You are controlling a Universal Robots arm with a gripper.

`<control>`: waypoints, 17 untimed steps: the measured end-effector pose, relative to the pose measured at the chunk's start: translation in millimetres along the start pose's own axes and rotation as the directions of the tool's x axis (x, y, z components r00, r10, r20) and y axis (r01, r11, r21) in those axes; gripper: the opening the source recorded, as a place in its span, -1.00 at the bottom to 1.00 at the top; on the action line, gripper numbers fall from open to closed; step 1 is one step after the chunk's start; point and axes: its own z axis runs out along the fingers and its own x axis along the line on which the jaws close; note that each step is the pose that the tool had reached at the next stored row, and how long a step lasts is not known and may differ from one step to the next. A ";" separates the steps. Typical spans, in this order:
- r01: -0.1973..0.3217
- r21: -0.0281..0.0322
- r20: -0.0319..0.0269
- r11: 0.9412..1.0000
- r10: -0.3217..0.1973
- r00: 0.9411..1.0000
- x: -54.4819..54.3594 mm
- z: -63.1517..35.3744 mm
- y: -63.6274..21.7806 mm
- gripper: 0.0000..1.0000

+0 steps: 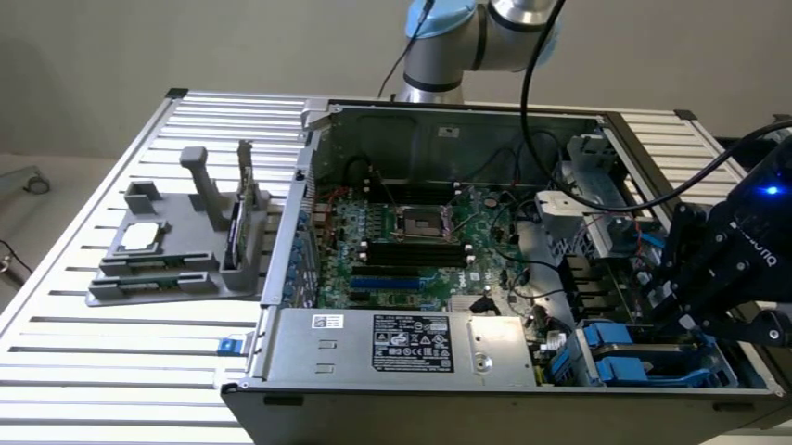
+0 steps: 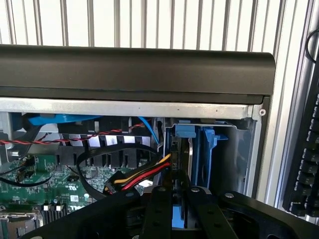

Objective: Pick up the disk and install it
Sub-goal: 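Insert the first disk wire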

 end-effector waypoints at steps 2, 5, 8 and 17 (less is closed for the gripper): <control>-0.001 0.000 -0.001 1.000 0.001 1.000 -0.5 0.2 0.2 -0.66; -0.002 0.000 -0.001 1.000 0.002 1.000 -0.7 0.4 0.4 -0.66; -0.003 0.000 -0.002 1.000 0.003 1.000 -1.0 0.8 0.6 -0.66; -0.015 0.000 -0.003 1.000 0.015 1.000 -1.5 1.9 0.8 -0.66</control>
